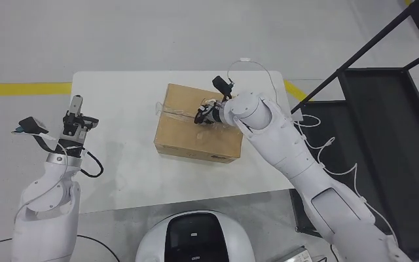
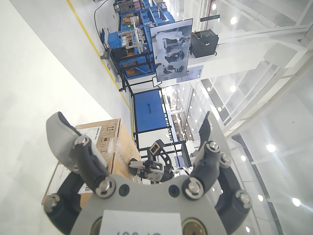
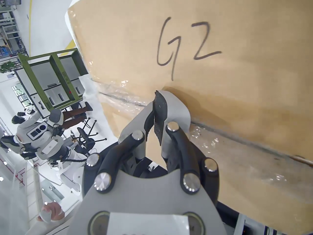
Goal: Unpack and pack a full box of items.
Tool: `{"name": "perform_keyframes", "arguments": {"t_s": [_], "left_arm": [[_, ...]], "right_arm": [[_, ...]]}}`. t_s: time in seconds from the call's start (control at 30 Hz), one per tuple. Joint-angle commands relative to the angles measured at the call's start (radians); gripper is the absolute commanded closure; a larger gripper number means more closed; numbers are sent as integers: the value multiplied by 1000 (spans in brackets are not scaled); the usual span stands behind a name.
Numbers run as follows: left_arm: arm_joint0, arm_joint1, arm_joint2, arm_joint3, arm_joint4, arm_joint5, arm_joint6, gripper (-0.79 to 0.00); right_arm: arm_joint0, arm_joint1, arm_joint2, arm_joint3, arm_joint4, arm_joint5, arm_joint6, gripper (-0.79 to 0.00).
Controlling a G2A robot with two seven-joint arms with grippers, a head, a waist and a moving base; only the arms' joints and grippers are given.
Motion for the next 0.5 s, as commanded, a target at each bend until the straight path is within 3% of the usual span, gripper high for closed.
{"name": "perform_keyframes", "arguments": {"t_s": [0.0, 0.47], "left_arm": [[0, 0, 0, 0, 0, 0, 0, -785], [0, 0, 0, 0, 0, 0, 0, -785]], "right_arm": [[-10, 12, 17, -18, -30, 13, 30, 0], [-149, 121, 178, -209, -286, 41, 283, 0]]}}
